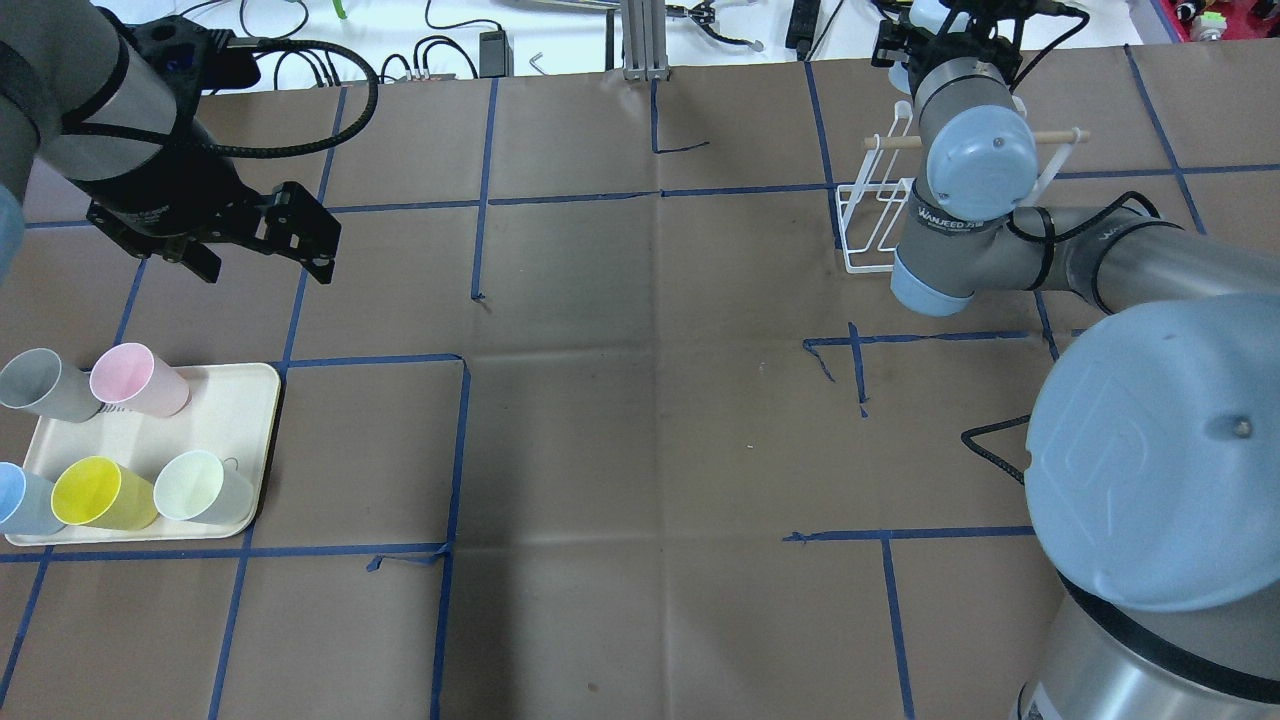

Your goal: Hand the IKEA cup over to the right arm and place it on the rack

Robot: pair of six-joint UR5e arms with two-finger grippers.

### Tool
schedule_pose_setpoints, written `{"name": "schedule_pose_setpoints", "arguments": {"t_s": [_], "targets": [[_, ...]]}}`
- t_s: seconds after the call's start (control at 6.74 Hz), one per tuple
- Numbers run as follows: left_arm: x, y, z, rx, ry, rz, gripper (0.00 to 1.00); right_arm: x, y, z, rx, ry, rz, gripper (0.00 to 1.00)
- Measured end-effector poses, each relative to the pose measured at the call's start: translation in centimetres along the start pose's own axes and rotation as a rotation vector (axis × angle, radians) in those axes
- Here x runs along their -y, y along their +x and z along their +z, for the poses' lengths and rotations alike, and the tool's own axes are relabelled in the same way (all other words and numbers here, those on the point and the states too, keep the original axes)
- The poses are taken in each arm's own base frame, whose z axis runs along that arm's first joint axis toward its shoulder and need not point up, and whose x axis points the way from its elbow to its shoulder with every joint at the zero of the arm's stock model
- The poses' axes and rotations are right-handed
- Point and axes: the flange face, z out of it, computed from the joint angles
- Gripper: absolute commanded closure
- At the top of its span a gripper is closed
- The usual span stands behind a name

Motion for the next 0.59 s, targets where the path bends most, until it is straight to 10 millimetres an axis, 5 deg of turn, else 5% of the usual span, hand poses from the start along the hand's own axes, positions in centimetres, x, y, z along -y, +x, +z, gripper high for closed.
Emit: {"name": "schedule_pose_setpoints", "arguments": {"t_s": [0.15,0.3,0.45,0.59], "targets": [[-0.8,-2.7,1.1,0.001,-0.023,0.016,0.03,-0.9,0.1,-0.3,-0.001,-0.02,-0.001,0.91],[-2.5,-5.8,3.0,-0.01,-0.054,0.025,0.03,-1.6,0.2,-0.5,-0.003,-0.036,-0.003,0.81],[-4.6,-8.6,5.2,-0.03,-0.087,0.005,0.03,-2.1,0.2,-0.6,-0.004,-0.047,-0.005,0.01],[-6.8,-10.8,7.4,-0.053,-0.117,-0.025,0.04,-2.3,0.2,-0.5,-0.004,-0.049,-0.004,0.0]]}}
